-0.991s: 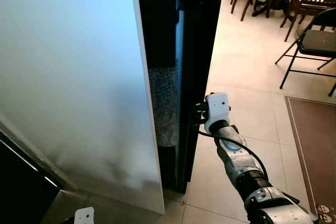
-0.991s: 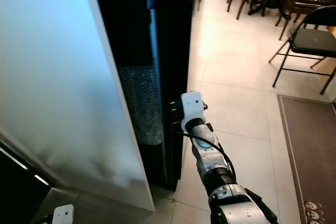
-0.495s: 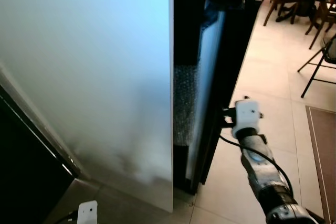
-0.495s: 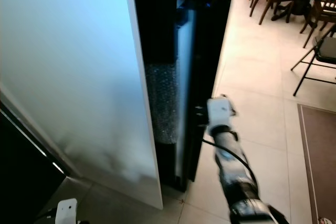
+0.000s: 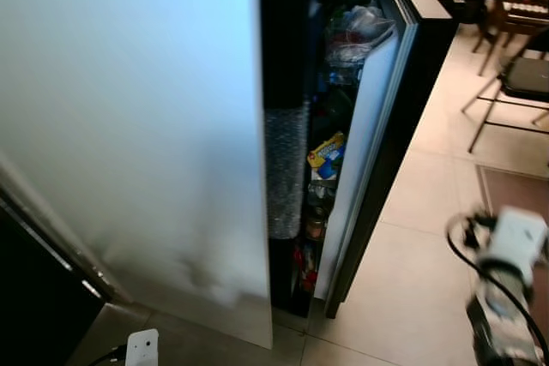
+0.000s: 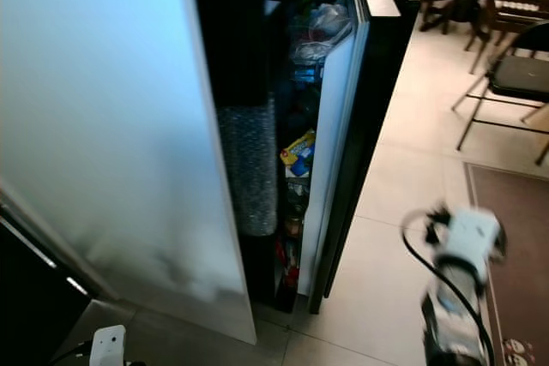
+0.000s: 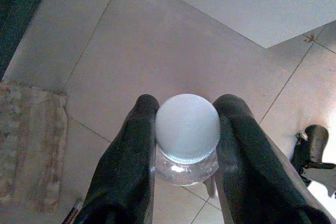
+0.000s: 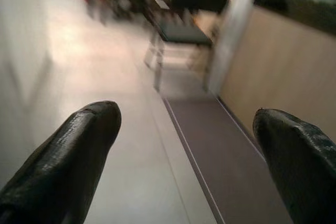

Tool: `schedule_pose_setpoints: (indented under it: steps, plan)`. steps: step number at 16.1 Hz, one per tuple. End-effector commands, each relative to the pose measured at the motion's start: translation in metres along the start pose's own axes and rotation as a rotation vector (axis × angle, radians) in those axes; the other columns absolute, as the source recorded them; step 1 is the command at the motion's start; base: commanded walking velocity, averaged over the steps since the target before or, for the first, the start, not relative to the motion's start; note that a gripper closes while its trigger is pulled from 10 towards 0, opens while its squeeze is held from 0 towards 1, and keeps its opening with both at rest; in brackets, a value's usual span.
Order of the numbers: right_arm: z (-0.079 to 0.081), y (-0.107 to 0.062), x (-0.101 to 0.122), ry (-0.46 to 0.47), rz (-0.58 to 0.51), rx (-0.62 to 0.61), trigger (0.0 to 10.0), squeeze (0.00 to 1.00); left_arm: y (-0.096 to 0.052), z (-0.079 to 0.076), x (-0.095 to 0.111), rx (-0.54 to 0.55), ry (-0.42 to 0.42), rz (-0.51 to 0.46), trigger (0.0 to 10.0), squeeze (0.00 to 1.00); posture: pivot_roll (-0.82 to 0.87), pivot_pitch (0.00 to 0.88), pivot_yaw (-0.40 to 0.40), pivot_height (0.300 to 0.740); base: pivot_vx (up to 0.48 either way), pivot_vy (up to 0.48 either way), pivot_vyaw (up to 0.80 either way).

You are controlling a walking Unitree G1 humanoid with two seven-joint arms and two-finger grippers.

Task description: Restocking fridge

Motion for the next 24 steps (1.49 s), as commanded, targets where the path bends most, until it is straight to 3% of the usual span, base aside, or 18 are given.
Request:
schedule_pose_setpoints:
  steps: [1,2,6,7,9,11,14,17,20,24]
  plan:
    - [-0.01,0.001,-0.008,0.012,0.048,-0.042,10.0,0.0,0.0,0.001,-0.006,-0.001,0.021,0.025,10.0,0.0,-0.05,0.0,0.006,0.74,0.0,0.0,0.0]
    - [-0.017,-0.002,-0.025,0.052,0.137,-0.068,10.0,0.0,-0.001,0.001,-0.006,0.0,0.024,0.026,10.0,0.0,-0.05,0.0,0.006,0.74,0.0,0.0,0.0]
    - [0.02,-0.008,-0.04,0.023,0.27,0.132,10.0,0.0,-0.001,0.002,-0.007,-0.001,0.037,0.029,10.0,0.0,-0.06,0.0,0.01,0.74,0.0,0.0,0.0]
    - [0.042,-0.011,-0.04,0.037,0.315,0.243,10.0,0.0,-0.001,0.002,-0.006,-0.003,0.038,0.029,10.0,0.0,-0.06,0.0,0.011,0.74,0.0,0.0,0.0]
    - [0.068,-0.016,-0.034,0.009,0.304,0.371,10.0,0.0,-0.001,0.002,-0.006,-0.005,0.04,0.027,10.0,0.0,-0.05,0.0,0.013,0.74,0.0,0.0,0.0]
    - [0.11,-0.028,-0.018,0.001,0.294,0.614,10.0,0.0,0.0,0.002,-0.005,-0.007,0.04,0.024,10.0,0.0,-0.05,0.0,0.014,0.74,0.0,0.0,0.0]
    - [0.14,-0.038,-0.005,-0.009,0.28,0.782,10.0,0.0,0.0,0.003,-0.005,-0.005,0.042,0.024,10.0,0.0,-0.05,0.0,0.015,0.74,0.0,0.0,0.0]
    - [0.147,-0.029,0.006,-0.038,0.248,0.804,10.0,0.0,0.0,0.003,-0.005,-0.003,0.044,0.025,10.0,0.0,-0.05,0.0,0.024,0.74,0.0,0.0,0.0]
    - [0.139,-0.009,0.021,-0.134,0.209,0.789,10.0,0.0,0.0,0.003,-0.004,-0.001,0.048,0.023,10.0,0.0,-0.05,0.0,0.029,0.74,0.0,0.0,0.0]
    - [0.128,0.004,0.027,-0.151,0.193,0.778,10.0,0.0,0.0,0.003,-0.004,-0.002,0.052,0.021,10.0,0.0,-0.04,0.0,0.03,0.74,0.0,0.0,0.0]
Point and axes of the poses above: a point about 5 cm out from each wrist's last joint towards the gripper, its own y axis pointing out of the wrist towards the gripper, its own x axis along the axis of the wrist's last joint, z = x × y, the point moved 3 cm from there along y, pointing out of the wrist towards the gripper, and after that the axes turned 3 degrees about -y, right-handed, at the moved point
